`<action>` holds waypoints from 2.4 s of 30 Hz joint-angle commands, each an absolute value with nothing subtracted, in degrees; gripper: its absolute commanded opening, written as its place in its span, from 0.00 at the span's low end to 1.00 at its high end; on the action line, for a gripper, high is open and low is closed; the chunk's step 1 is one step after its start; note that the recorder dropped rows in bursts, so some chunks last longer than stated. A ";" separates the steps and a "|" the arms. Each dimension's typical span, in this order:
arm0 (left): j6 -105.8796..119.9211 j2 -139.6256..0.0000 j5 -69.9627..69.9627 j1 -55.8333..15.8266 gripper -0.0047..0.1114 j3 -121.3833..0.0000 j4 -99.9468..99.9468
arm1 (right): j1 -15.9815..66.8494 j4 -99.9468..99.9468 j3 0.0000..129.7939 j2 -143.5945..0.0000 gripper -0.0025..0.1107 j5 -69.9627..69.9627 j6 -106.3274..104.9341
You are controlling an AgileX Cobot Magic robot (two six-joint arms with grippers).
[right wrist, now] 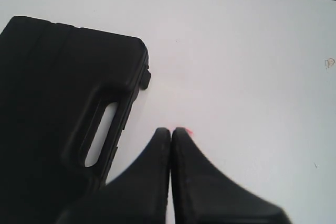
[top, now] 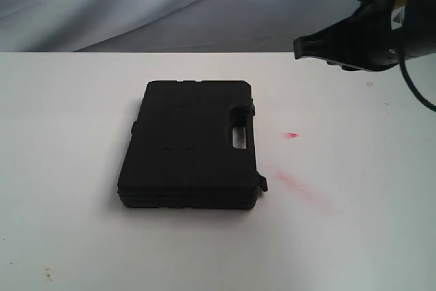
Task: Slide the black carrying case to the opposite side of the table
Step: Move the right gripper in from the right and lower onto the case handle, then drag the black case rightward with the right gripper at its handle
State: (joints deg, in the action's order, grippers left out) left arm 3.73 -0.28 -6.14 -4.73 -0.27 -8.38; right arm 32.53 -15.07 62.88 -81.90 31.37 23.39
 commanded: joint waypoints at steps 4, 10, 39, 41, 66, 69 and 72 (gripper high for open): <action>3.76 0.00 -6.06 -4.61 0.04 0.00 -8.21 | 32.72 -15.40 69.65 -88.15 0.02 33.80 21.32; 3.76 0.00 -6.06 -4.61 0.04 0.00 -8.21 | 32.95 -15.40 75.11 -93.78 0.02 36.56 20.38; 3.76 0.00 -6.06 -4.61 0.04 0.00 -8.21 | 35.43 -7.47 100.97 -119.94 0.02 54.99 21.47; 3.76 0.00 -6.06 -4.61 0.04 0.00 -8.21 | 35.43 -6.24 101.80 -121.17 0.02 55.09 23.27; 3.76 0.00 -6.06 -4.61 0.04 0.00 -8.19 | 36.98 -2.98 109.16 -129.50 0.17 59.75 22.71; 3.76 0.00 -6.06 -4.61 0.04 0.00 -8.19 | 37.21 -2.98 109.16 -129.50 0.35 59.53 22.83; 3.76 0.00 -6.06 -4.61 0.04 0.00 -8.19 | 37.21 -2.98 109.16 -129.61 0.35 59.53 22.97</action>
State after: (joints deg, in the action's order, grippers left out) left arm 3.85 -0.28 -6.17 -4.73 -0.27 -8.28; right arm 37.15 -3.17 108.85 -129.50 59.42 23.34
